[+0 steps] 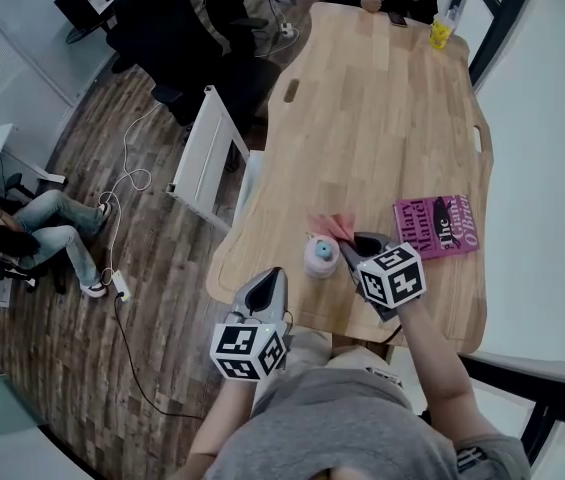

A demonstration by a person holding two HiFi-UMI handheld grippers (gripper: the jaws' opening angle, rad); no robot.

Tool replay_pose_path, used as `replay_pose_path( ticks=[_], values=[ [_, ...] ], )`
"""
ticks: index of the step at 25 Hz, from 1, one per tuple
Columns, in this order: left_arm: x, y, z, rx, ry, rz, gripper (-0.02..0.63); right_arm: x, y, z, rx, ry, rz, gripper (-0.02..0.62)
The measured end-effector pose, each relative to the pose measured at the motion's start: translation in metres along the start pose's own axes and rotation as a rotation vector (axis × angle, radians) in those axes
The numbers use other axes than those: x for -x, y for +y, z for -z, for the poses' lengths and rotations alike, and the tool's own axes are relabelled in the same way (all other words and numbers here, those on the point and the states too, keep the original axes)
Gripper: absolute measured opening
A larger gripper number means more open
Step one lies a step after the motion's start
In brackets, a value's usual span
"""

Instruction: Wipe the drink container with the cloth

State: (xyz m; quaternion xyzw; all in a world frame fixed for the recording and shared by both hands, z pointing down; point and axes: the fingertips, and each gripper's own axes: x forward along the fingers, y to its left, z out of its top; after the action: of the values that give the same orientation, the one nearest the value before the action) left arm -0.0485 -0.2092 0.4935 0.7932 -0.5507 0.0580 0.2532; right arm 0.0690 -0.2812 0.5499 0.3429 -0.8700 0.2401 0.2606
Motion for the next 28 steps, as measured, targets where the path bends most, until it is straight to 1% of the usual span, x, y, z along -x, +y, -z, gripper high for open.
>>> replay_pose_path(
  ticks=[14, 28],
  values=[
    [-0.010, 0.007, 0.005, 0.004, 0.029, -0.003, 0.003, -0.020, -0.010, 0.034, -0.009, 0.102, -0.020, 0.025],
    [-0.014, 0.012, 0.003, 0.005, 0.036, -0.007, 0.003, -0.046, -0.022, 0.075, -0.008, 0.207, -0.014, 0.025]
  ],
)
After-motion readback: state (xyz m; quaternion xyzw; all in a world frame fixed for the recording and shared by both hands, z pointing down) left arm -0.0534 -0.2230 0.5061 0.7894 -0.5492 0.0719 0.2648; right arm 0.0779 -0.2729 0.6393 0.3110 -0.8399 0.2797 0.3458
